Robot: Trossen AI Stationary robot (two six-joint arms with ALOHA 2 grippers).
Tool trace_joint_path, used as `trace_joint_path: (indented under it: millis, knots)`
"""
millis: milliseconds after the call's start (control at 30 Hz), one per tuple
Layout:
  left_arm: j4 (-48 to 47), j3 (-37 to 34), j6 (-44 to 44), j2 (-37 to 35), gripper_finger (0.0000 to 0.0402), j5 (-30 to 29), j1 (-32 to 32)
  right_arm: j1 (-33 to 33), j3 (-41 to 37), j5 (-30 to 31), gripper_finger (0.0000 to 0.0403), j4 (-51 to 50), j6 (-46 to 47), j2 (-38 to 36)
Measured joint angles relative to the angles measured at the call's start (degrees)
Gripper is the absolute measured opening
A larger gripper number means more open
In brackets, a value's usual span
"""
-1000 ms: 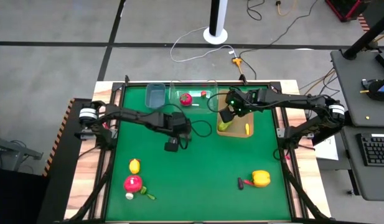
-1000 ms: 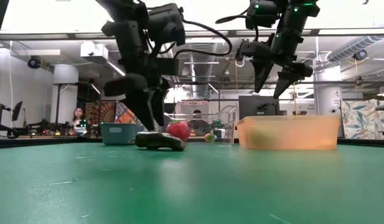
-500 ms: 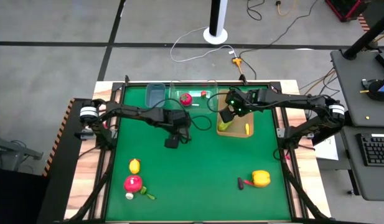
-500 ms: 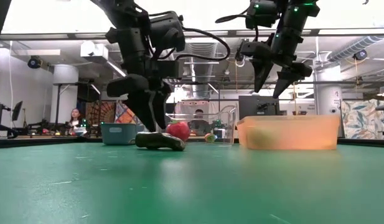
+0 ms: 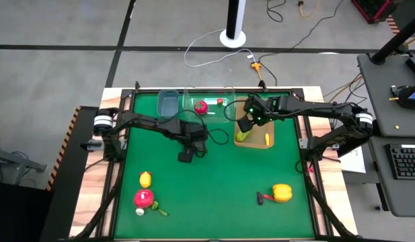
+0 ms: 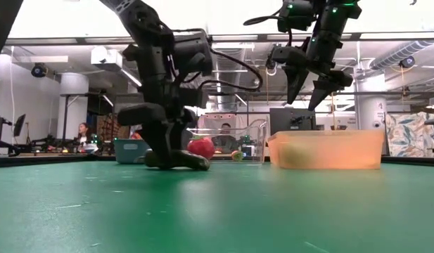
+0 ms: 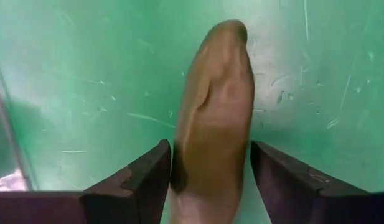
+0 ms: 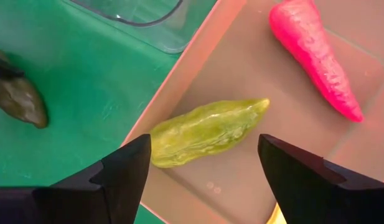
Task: Sort produce into baskets
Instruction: Put the dark green chili pepper into the orange bin
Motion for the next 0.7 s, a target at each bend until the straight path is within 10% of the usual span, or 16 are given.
trace_joint_path:
  millis: [367,700]
  knots:
    - [-0.74,0.0,-7.26,-3.86,0.0095,4.14,-0.07,0.0,0.0,-4.79,0.028,-2.22,2.34,-1.2]
    - [3.36,0.0,-19.28,-15.25,0.0108,7.52,-0.15,0.01,-0.04,-14.97,0.0243,-21.34,-2.01,0.12]
